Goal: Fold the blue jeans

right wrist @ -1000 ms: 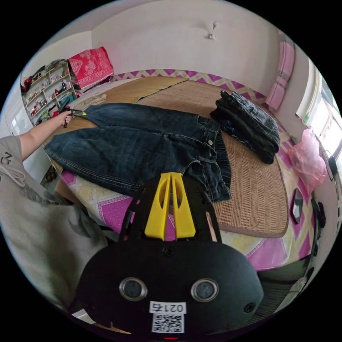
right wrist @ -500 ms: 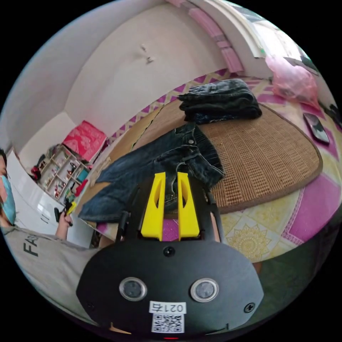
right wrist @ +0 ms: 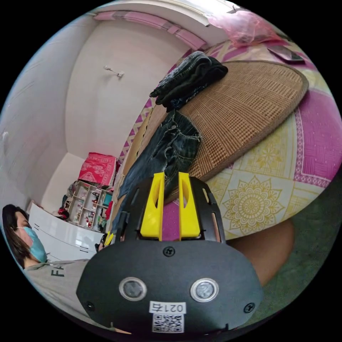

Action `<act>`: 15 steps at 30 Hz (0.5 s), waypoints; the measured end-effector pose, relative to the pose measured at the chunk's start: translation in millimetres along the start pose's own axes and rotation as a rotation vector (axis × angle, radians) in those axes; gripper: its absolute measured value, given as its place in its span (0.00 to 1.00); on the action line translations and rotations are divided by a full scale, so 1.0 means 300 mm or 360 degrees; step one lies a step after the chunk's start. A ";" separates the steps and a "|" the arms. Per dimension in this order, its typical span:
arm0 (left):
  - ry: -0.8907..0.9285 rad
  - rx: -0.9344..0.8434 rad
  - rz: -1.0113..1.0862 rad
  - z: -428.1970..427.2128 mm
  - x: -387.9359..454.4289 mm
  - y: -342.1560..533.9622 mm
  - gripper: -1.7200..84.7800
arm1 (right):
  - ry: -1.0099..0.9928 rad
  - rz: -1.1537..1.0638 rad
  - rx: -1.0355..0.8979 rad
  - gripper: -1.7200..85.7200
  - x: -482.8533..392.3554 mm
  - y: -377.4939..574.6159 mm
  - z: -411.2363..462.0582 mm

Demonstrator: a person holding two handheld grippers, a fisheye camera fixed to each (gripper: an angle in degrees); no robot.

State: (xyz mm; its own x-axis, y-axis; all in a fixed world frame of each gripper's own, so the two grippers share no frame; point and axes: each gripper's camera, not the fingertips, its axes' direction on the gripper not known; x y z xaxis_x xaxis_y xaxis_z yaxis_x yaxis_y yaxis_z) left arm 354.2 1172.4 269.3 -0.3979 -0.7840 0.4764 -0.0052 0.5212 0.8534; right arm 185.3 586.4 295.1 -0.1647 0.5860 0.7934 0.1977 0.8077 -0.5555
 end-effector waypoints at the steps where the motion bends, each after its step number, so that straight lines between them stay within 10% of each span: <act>1: -0.0012 -0.0009 -0.0002 -0.009 -0.003 0.003 0.11 | -0.0005 0.0002 -0.0005 0.10 0.010 0.011 0.002; 15: 0.0084 -0.0134 -0.0070 -0.037 -0.094 0.048 0.13 | -0.0207 0.0311 -0.0026 0.12 0.169 0.021 0.126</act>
State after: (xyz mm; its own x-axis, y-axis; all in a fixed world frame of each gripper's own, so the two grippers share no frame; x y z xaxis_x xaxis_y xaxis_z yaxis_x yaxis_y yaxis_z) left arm 375.5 1198.3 270.5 -0.3501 -0.8234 0.4465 0.0563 0.4574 0.8875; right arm 141.7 623.6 322.4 -0.2447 0.7352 0.6321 0.2533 0.6778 -0.6903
